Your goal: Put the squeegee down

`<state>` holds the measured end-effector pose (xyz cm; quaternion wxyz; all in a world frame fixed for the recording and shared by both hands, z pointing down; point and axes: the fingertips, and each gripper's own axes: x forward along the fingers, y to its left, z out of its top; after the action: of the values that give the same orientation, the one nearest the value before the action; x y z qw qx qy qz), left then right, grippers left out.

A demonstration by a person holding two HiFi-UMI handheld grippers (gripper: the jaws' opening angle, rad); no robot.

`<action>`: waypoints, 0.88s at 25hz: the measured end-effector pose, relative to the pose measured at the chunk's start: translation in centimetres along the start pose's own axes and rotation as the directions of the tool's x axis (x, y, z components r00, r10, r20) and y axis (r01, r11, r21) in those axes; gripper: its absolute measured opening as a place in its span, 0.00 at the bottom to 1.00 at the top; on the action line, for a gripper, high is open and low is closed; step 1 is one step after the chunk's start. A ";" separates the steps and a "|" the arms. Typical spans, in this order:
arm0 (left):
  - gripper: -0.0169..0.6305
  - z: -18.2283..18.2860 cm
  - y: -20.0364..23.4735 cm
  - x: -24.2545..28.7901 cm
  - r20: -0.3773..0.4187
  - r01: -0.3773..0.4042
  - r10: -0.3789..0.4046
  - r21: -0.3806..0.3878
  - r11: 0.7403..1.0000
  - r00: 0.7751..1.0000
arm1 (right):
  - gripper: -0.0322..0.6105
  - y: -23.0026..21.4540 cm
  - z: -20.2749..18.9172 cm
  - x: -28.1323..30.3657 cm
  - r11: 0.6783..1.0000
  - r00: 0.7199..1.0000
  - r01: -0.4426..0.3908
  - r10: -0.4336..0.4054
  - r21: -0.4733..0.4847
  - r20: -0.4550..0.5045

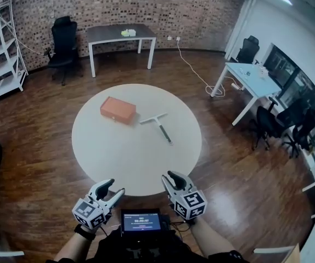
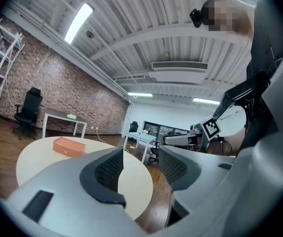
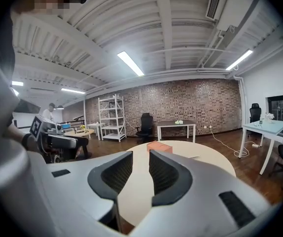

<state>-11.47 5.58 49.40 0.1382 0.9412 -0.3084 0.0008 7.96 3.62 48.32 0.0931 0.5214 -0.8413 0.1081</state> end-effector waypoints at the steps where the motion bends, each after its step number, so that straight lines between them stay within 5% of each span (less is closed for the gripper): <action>1: 0.38 -0.1 -0.3 0.1 0.000 0.000 0.000 0.000 1.000 1.000 | 0.25 0.1 -0.4 -0.3 1.000 1.000 -0.003 0.003 0.001 -0.005; 7: 0.38 0.9 -2.6 2.2 -0.004 0.017 -0.017 0.054 0.998 1.000 | 0.25 -0.5 -0.5 -2.2 1.000 1.000 -0.011 0.011 0.003 0.008; 15: 0.38 5.8 -3.8 5.8 0.090 0.036 -0.048 0.134 0.990 0.995 | 0.24 -0.8 1.7 -2.3 1.000 0.998 -0.020 0.021 -0.018 0.055; 22: 0.38 5.6 -5.4 6.8 0.085 0.043 -0.057 0.155 0.987 0.995 | 0.24 -0.7 2.1 -2.5 0.999 0.997 -0.043 0.044 -0.019 0.057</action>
<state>-3.31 4.38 43.19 0.0517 0.9556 -0.2894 -0.0211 9.55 4.87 45.65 0.0711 0.5050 -0.8557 0.0876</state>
